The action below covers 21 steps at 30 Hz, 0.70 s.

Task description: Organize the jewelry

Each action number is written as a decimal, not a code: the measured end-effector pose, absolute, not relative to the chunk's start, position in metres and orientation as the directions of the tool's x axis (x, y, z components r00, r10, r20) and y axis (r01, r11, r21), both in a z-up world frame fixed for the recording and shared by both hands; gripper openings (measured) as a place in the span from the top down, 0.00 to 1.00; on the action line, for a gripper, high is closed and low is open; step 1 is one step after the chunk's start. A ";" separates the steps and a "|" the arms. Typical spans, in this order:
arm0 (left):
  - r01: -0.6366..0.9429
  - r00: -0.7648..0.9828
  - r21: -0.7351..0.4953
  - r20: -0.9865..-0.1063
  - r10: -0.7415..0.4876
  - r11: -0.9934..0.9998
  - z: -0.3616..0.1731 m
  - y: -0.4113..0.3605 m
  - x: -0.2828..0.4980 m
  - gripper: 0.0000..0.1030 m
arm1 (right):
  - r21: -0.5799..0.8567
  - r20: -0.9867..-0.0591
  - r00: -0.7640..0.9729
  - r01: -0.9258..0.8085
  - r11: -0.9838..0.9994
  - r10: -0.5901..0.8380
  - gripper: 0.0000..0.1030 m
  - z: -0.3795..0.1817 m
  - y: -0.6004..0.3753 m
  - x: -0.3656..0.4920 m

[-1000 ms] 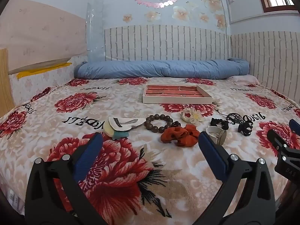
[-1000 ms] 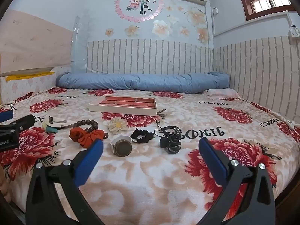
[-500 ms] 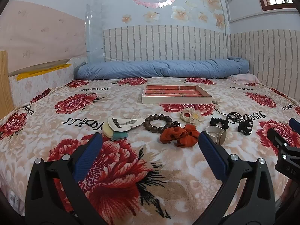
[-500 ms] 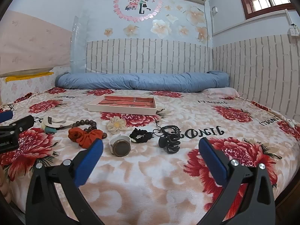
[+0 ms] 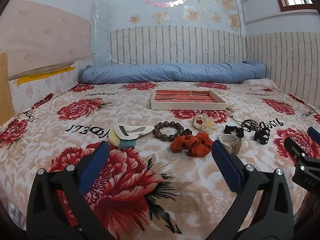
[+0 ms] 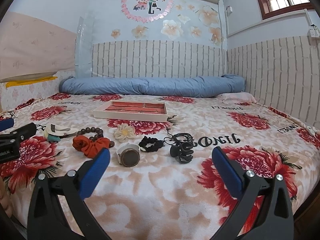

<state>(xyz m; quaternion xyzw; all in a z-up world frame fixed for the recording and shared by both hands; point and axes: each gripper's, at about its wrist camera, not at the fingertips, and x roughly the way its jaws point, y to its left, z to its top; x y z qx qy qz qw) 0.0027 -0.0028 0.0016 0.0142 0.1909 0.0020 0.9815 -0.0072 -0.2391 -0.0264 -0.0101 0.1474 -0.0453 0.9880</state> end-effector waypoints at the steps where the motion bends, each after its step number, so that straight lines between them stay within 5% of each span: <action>1: 0.002 0.927 0.033 -0.375 0.011 0.999 0.000 -0.006 0.004 0.05 | -0.033 -0.292 0.952 0.087 0.996 -0.093 0.04 -0.026 -0.239 -0.007; 21: 0.004 0.925 0.034 -0.379 0.009 0.999 -0.001 -0.007 0.008 0.05 | -0.023 -0.296 0.951 0.089 0.996 -0.092 0.04 -0.030 -0.242 -0.006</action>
